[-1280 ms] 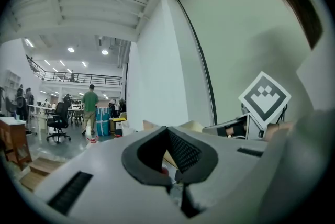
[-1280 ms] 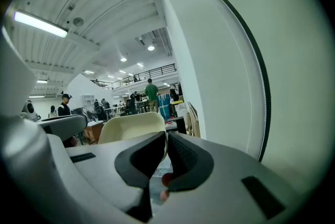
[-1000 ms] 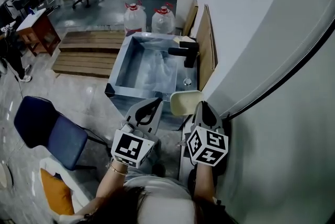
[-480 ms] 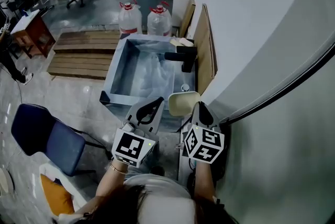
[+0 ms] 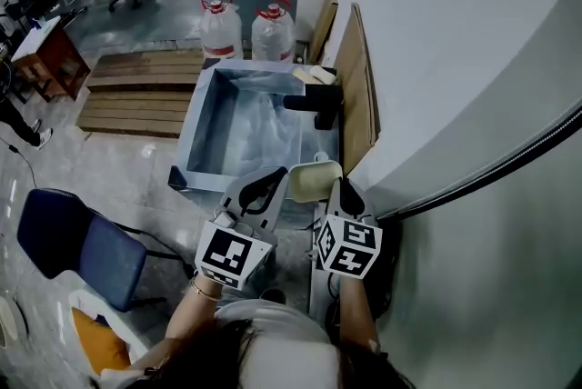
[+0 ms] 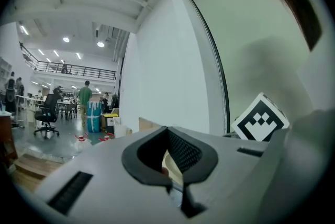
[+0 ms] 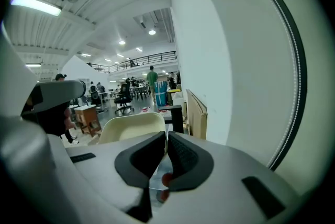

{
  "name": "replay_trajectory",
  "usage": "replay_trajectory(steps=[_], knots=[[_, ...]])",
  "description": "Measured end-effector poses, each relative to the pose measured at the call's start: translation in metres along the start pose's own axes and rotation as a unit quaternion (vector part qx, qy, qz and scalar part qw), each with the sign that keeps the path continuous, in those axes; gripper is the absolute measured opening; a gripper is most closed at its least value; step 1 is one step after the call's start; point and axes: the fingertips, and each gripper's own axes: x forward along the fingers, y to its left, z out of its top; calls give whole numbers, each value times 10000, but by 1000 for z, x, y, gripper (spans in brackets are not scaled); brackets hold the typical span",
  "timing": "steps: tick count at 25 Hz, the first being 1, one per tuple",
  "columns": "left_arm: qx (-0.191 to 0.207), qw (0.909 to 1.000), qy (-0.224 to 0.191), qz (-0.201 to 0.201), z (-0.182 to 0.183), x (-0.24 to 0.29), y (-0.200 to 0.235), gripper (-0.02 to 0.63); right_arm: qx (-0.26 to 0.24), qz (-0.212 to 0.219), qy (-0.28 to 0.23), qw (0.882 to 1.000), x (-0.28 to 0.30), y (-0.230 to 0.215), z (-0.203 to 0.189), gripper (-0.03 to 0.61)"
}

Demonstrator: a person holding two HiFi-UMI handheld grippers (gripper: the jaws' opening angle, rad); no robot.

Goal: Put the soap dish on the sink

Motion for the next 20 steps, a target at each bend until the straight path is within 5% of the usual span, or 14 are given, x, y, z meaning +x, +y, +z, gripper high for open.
replay_trajectory(steps=[20], knots=[[-4, 9996, 44, -285, -8, 41, 25, 3, -543, -115, 726, 9958, 70, -6, -54, 38]])
